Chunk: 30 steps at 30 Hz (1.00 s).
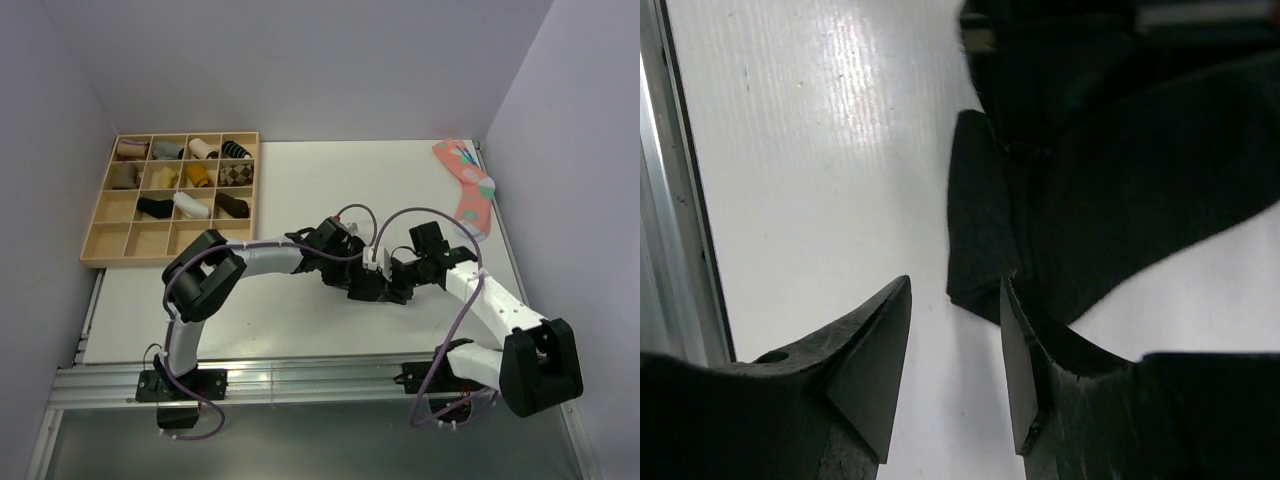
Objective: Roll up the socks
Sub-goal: Roll the sock at the center of the board.
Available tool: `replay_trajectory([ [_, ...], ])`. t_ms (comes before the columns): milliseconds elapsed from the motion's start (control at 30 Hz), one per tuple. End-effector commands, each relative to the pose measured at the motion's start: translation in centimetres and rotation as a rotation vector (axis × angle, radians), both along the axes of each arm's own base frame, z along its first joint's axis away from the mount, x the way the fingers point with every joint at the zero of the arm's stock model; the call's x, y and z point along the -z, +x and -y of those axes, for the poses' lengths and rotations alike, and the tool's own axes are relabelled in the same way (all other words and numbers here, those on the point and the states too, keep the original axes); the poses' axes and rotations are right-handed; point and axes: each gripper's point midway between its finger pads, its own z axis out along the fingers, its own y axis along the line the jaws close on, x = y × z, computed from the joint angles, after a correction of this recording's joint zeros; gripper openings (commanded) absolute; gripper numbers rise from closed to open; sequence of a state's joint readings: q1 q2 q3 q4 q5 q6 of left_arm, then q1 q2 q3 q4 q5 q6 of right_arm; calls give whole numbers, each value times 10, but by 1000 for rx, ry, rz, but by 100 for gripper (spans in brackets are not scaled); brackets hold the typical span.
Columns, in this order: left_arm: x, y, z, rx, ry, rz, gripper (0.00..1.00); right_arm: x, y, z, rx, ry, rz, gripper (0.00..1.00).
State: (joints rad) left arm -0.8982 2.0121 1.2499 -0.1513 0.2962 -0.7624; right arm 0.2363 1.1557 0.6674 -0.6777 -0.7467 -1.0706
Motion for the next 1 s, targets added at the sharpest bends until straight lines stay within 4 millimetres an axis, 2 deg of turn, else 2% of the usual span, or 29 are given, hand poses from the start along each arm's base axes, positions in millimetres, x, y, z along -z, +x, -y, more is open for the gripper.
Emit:
replay_trajectory([
  [0,27,-19,-19,39,122,-91,0,2,8,-6,-19,-18,107,48],
  [200,31,-19,-15,50,123,-107,0,16,1,-11,-72,-70,123,48],
  [467,34,-19,-16,50,111,-123,1,31,6,-15,-86,-123,115,45],
  [967,29,-15,-23,31,79,-120,0,45,6,-10,-60,-245,47,40],
])
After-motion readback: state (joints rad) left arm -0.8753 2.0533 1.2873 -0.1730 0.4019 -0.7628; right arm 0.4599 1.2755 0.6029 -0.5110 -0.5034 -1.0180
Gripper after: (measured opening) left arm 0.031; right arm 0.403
